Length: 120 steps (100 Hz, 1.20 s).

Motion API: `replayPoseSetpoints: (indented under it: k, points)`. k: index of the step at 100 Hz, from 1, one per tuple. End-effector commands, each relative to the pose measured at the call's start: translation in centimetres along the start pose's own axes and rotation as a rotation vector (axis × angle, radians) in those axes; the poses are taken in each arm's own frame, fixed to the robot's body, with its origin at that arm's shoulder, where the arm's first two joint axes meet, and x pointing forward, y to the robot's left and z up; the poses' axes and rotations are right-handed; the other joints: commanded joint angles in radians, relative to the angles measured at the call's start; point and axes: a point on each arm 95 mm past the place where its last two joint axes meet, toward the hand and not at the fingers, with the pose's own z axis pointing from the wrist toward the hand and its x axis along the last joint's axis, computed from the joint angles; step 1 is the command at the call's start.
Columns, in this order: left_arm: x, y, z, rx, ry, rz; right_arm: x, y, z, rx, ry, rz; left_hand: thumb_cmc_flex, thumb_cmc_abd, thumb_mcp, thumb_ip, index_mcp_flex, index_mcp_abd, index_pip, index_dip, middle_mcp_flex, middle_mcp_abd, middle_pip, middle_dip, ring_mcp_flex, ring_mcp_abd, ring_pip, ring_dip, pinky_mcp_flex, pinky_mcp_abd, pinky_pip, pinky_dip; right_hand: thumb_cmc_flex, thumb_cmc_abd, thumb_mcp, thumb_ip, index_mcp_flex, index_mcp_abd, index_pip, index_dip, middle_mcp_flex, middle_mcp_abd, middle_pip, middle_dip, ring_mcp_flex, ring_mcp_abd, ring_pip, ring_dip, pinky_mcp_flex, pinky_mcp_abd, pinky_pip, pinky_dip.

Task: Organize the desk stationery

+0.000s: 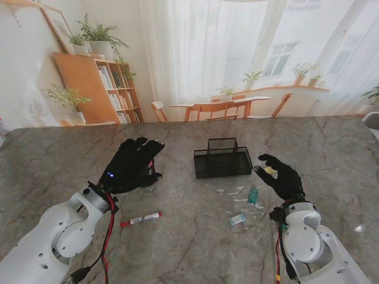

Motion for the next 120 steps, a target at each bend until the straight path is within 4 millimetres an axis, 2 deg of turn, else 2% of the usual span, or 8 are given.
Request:
replayPoseSetpoints:
  k: [1, 30, 46, 64, 72, 93, 103, 120]
  points:
    - [0.8, 0.8, -0.9, -0.035, 0.026, 0.025, 0.0, -0.2, 0.0, 0.015, 0.003, 0.005, -0.012, 0.043, -0.005, -0.058, 0.016, 0.031, 0.006, 0.014, 0.017, 0.009, 0.009, 0.033, 0.026, -0.007, 0.024, 0.034, -0.006, -0.022, 0.045, 0.035, 0.006, 0.02, -0.022, 0.005, 0.016, 0.002, 0.01, 0.021, 0.004, 0.005, 0.008, 0.012, 0.0, 0.001, 0.001, 0.014, -0.006, 0.014, 0.014, 0.003]
    - [2.8, 3.4, -3.5, -0.174, 0.104, 0.137, 0.1, -0.4, 0.1, 0.027, 0.003, 0.012, 0.015, 0.037, -0.007, -0.061, 0.07, 0.031, 0.038, 0.062, 0.079, 0.002, 0.085, 0.199, 0.064, -0.004, 0.094, 0.115, -0.001, -0.043, 0.168, 0.037, 0.006, 0.02, -0.022, 0.005, 0.016, 0.003, 0.01, 0.021, 0.004, 0.005, 0.008, 0.012, 0.001, 0.001, 0.001, 0.014, -0.006, 0.014, 0.014, 0.003]
    - [3.4, 4.4, -4.3, -0.216, 0.172, 0.209, 0.2, -0.5, 0.3, 0.034, 0.002, 0.016, 0.031, 0.039, -0.006, -0.06, 0.048, 0.026, 0.032, 0.076, 0.053, -0.006, 0.091, 0.234, 0.048, -0.009, 0.115, 0.134, 0.002, -0.059, 0.158, 0.012, 0.006, 0.02, -0.022, 0.005, 0.017, 0.002, 0.011, 0.022, 0.004, 0.004, 0.008, 0.012, 0.0, 0.002, 0.001, 0.014, -0.006, 0.014, 0.014, 0.003]
    - [4.1, 5.3, -4.9, -0.26, 0.199, 0.226, 0.3, -0.6, 0.4, 0.038, 0.002, 0.02, 0.042, 0.028, -0.005, -0.059, 0.121, 0.017, 0.093, 0.153, 0.094, -0.021, 0.267, 0.419, 0.077, 0.006, 0.257, 0.256, 0.009, -0.084, 0.321, 0.077, 0.006, 0.019, -0.022, 0.005, 0.016, 0.002, 0.01, 0.021, 0.006, 0.005, 0.009, 0.013, 0.001, 0.002, 0.001, 0.014, -0.005, 0.014, 0.015, 0.003]
    - [4.1, 5.8, -5.3, -0.304, 0.188, 0.255, 0.3, -0.6, 0.4, 0.037, 0.002, 0.022, 0.048, 0.023, -0.005, -0.059, 0.143, 0.018, 0.114, 0.193, 0.099, -0.022, 0.346, 0.47, 0.084, 0.018, 0.313, 0.301, 0.025, -0.094, 0.374, 0.097, 0.006, 0.02, -0.022, 0.005, 0.018, 0.003, 0.011, 0.021, 0.005, 0.005, 0.009, 0.013, 0.001, 0.002, 0.001, 0.014, -0.005, 0.014, 0.015, 0.003]
    - [3.6, 7.1, -6.2, -0.422, 0.105, 0.371, 0.3, -0.6, 0.4, 0.03, -0.001, 0.026, 0.076, 0.004, -0.005, -0.059, 0.169, 0.049, 0.161, 0.286, 0.105, 0.002, 0.475, 0.532, 0.086, 0.061, 0.424, 0.358, 0.043, -0.08, 0.473, 0.107, 0.006, 0.021, -0.022, 0.005, 0.019, 0.003, 0.012, 0.022, 0.005, 0.006, 0.008, 0.013, 0.002, 0.003, 0.002, 0.014, -0.005, 0.014, 0.015, 0.003]
    - [3.4, 7.7, -6.5, -0.458, 0.08, 0.412, 0.3, -0.5, 0.3, 0.027, -0.002, 0.027, 0.07, -0.002, -0.006, -0.059, 0.168, 0.056, 0.185, 0.331, 0.103, 0.013, 0.497, 0.541, 0.081, 0.074, 0.447, 0.365, 0.037, -0.073, 0.502, 0.106, 0.006, 0.02, -0.022, 0.005, 0.02, 0.004, 0.012, 0.022, 0.005, 0.006, 0.008, 0.013, 0.001, 0.004, 0.001, 0.014, -0.005, 0.014, 0.015, 0.003]
    - [3.1, 8.6, -6.8, -0.502, 0.037, 0.434, 0.3, -0.5, 0.3, 0.028, -0.004, 0.033, 0.054, -0.004, -0.008, -0.059, 0.158, 0.068, 0.175, 0.34, 0.089, 0.028, 0.493, 0.537, 0.065, 0.087, 0.451, 0.363, 0.023, -0.065, 0.514, 0.103, 0.005, 0.02, -0.022, 0.005, 0.021, 0.002, 0.012, 0.022, 0.006, 0.005, 0.009, 0.013, 0.002, 0.004, 0.001, 0.014, -0.005, 0.015, 0.015, 0.003]
